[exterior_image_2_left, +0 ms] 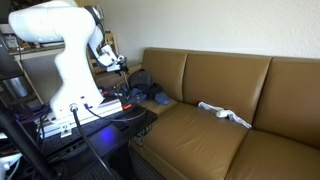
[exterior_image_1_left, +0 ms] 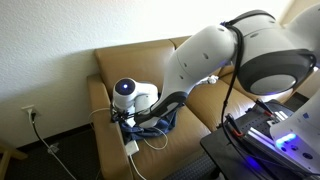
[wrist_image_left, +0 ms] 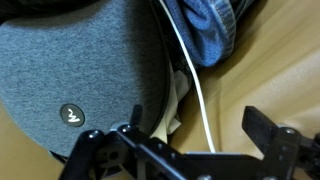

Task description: Move the cable to the center of the couch

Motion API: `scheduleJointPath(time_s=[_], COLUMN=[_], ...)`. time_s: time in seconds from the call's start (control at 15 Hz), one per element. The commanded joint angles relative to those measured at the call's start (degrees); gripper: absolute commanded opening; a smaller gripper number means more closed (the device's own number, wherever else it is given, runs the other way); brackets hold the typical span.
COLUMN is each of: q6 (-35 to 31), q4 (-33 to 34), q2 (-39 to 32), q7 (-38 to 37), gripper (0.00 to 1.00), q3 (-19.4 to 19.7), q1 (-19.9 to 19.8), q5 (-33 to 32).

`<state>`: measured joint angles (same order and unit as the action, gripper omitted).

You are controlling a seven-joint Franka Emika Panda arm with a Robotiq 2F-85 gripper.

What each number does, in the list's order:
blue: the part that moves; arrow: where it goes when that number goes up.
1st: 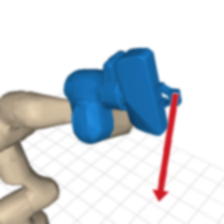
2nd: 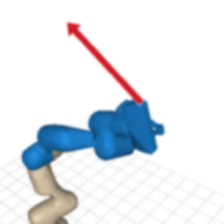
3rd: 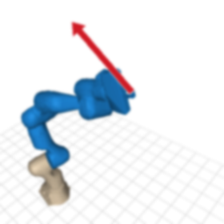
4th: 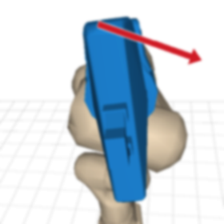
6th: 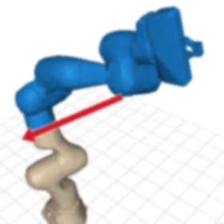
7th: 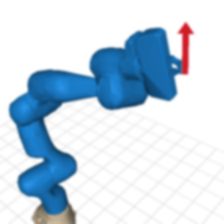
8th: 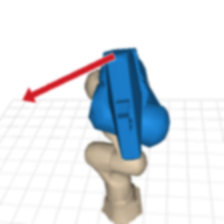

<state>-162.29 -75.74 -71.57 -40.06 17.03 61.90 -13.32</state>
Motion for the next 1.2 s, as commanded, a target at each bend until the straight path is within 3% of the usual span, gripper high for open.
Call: scheduleJointPath(time_s=[0.0,0.27,0.33,0.4,0.47,0.67,1.07,1.13], q6=[-0.7,1.3,0.0,0.1,0.1,1.2,3.1,2.2], q4=[8.2,12.6,9.6,9.4,8.9,10.0,13.3,10.8], q2=[-7.7,-11.6,-11.0,-11.4,-11.5,-12.1,-14.4,-12.3], q7=[-5.4,-8.2,-9.9,-10.4,-10.8,-12.2,-11.8,-12.5], gripper=[1.0,1.0,1.0,0.94,0.74,0.64,0.21,0.12], q3=[5.9,10.5,11.8,12.4,12.8,13.7,11.3,10.2], q1=[2.8,4.8,6.4,6.8,7.2,7.5,4.7,4.3], q5=[2.1,1.3,0.6,0.6,0.8,1.2,2.0,0.2])
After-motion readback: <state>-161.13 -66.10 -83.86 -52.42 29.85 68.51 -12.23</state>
